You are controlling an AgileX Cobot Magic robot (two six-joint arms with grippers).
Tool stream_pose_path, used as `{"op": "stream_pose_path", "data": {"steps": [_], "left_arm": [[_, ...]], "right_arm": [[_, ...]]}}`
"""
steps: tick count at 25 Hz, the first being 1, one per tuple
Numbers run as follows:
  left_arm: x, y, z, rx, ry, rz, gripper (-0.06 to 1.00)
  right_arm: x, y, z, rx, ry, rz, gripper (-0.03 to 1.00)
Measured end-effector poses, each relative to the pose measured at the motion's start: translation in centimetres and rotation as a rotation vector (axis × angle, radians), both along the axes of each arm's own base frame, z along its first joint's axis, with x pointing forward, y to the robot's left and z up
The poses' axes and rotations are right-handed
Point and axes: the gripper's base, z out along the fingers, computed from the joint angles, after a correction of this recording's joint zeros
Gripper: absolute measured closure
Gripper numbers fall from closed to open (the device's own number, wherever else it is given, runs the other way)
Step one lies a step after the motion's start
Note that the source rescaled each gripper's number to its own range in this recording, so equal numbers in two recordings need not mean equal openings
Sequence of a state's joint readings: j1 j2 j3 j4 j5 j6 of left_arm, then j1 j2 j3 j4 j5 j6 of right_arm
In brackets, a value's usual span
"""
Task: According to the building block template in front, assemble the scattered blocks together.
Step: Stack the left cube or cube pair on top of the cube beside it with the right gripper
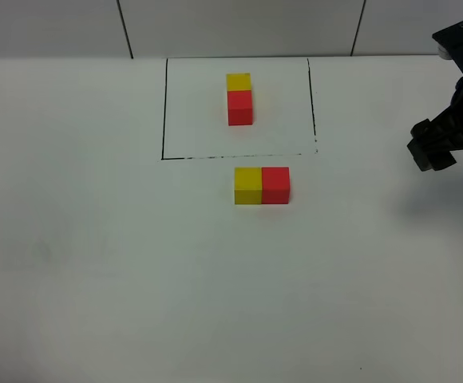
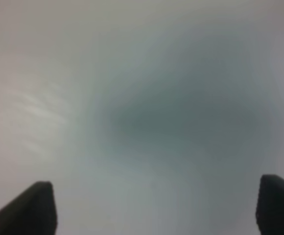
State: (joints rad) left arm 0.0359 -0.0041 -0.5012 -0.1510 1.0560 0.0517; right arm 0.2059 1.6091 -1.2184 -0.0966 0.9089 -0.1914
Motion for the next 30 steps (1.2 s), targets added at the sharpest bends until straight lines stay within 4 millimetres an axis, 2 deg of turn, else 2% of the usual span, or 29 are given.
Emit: {"op": "stream_pose_path", "data": {"steps": [4,9,14,20,24,30], "left_arm": [[0.0,0.0,0.0,0.0,0.0,0.0,0.24],[0.0,0.0,0.0,0.0,0.0,0.0,0.24],[0.0,0.0,0.0,0.0,0.0,0.0,0.24],[0.0,0.0,0.0,0.0,0.0,0.0,0.24],[0.0,0.0,0.0,0.0,0.0,0.0,0.24],[0.0,0.0,0.0,0.0,0.0,0.0,0.24]], "right_arm": [[0.3,3.3,0.5,-0.055,-0.039,0.198,0.24],[2.5,8.0,0.5,-0.133,0.013,0.439,0.21],[5.1,12.4,-1.4,-0.167,0.103,0.633,0.21],[6.4,17.4,-4.4,-0.134,0.13,0.787,0.21],[7.0,18.9,-6.5,-0.112,0.162,0.813,0.21],[7.2,19.7,-8.7,-0.14,0.19,0.92,0.21]]}}
